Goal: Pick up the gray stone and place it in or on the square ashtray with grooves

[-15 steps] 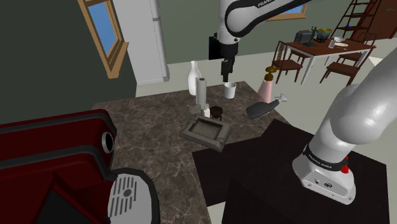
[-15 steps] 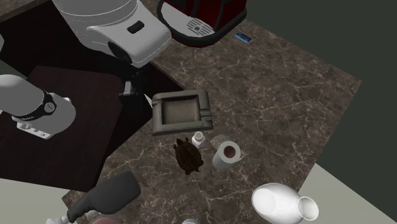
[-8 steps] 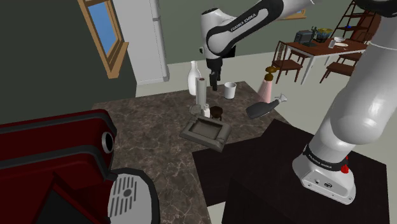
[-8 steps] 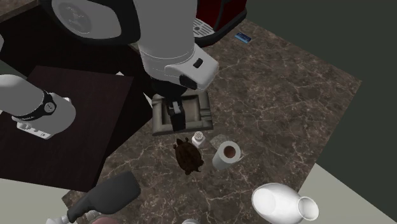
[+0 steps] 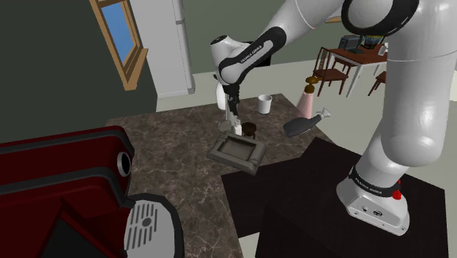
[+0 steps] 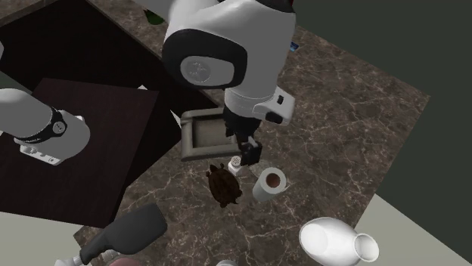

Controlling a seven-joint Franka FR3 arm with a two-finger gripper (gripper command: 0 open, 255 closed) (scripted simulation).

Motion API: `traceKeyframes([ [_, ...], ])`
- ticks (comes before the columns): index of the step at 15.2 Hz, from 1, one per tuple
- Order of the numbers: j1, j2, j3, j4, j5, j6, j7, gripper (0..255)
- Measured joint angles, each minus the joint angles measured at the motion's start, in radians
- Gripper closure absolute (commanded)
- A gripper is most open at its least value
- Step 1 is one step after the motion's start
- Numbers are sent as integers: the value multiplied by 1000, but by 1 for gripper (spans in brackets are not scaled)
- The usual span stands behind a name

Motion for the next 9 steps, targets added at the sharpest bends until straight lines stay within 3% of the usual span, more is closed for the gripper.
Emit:
traceKeyframes([
  [9, 45, 387, -13, 364, -95, -30, -46, 0],
])
